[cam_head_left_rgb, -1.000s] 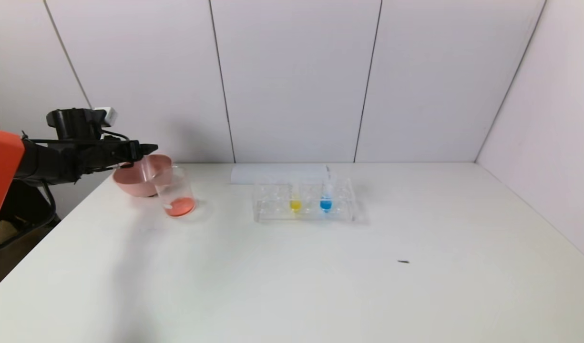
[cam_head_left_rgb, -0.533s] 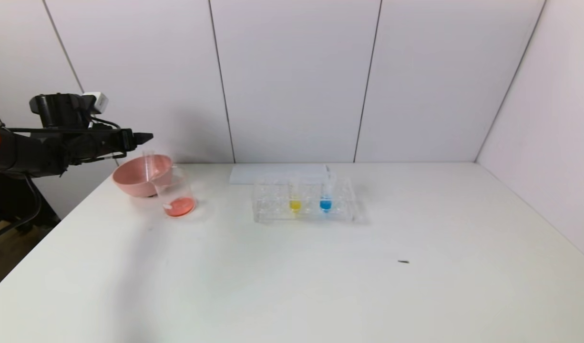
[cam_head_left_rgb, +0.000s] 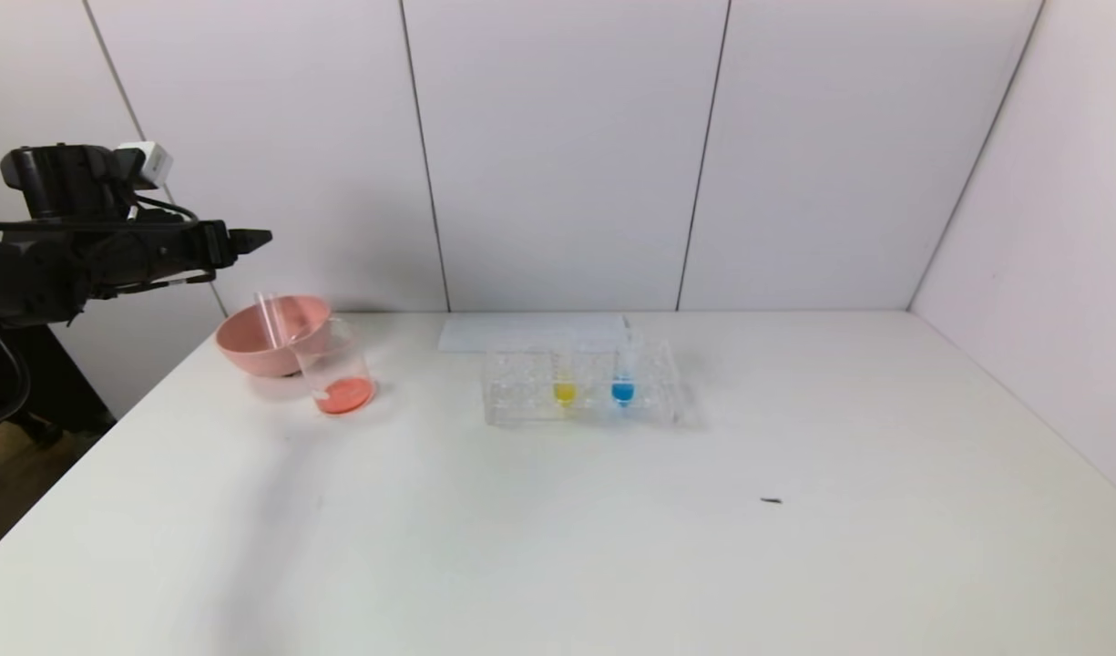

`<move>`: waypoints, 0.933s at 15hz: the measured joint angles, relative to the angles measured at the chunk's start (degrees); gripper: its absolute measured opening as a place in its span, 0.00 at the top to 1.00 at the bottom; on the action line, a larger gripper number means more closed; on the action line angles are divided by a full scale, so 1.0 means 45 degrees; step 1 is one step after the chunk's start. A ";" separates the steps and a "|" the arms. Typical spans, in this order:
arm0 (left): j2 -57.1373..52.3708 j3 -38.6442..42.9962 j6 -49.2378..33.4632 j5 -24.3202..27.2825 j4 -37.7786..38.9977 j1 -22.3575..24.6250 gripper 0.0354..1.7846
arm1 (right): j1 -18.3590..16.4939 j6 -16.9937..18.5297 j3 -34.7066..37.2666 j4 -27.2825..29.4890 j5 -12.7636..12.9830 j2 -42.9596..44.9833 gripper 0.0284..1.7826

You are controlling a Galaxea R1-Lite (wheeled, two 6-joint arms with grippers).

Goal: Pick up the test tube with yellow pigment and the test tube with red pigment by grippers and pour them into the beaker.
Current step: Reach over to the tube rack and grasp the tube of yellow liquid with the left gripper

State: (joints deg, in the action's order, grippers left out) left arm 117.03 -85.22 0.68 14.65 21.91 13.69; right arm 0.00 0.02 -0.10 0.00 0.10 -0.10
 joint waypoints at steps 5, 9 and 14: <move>-0.1273 0.0840 0.0000 0.0019 -0.0005 -0.0079 0.03 | 0.0000 0.0005 0.0000 0.0000 0.0000 0.0000 0.05; -0.2278 0.1604 -0.0030 0.0024 0.0005 -0.0442 0.03 | 0.0000 0.0000 0.0000 0.0000 -0.0005 0.0000 0.05; -0.3289 0.2647 -0.0079 0.0014 0.0019 -0.1260 0.03 | 0.0000 0.0000 0.0000 0.0000 0.0000 0.0000 0.05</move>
State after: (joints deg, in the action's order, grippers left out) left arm 102.23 -73.31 0.33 14.71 21.99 8.02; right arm 0.00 0.02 -0.10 0.00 0.10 -0.10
